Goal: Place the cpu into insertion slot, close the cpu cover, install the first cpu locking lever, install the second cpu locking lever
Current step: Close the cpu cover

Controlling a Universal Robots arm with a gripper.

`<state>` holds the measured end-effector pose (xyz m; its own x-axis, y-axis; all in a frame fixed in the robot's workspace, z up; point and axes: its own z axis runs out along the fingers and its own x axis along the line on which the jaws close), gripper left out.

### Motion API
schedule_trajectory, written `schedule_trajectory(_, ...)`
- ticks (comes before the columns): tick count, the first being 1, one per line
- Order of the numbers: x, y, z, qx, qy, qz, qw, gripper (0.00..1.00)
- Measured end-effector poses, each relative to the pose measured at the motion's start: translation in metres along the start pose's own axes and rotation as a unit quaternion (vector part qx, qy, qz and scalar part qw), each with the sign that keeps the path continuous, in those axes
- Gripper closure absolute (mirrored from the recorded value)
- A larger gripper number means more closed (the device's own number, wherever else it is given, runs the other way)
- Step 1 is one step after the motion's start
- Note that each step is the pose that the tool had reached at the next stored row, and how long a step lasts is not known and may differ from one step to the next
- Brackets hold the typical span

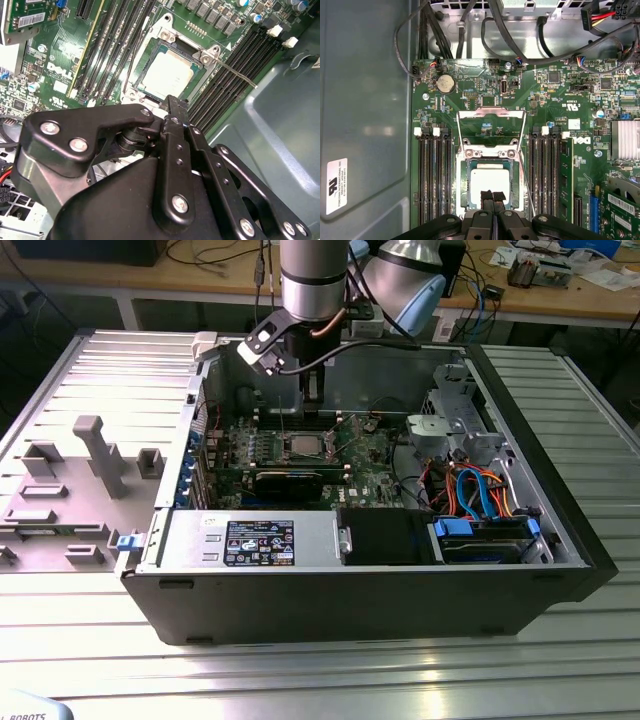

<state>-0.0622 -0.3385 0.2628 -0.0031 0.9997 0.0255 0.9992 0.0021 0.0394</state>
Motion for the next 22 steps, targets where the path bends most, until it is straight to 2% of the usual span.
schedule_trajectory(22, 0.0003, 0.0005, -0.0123, 0.0000, 0.0000, 0.000, 1.00000, 0.89)
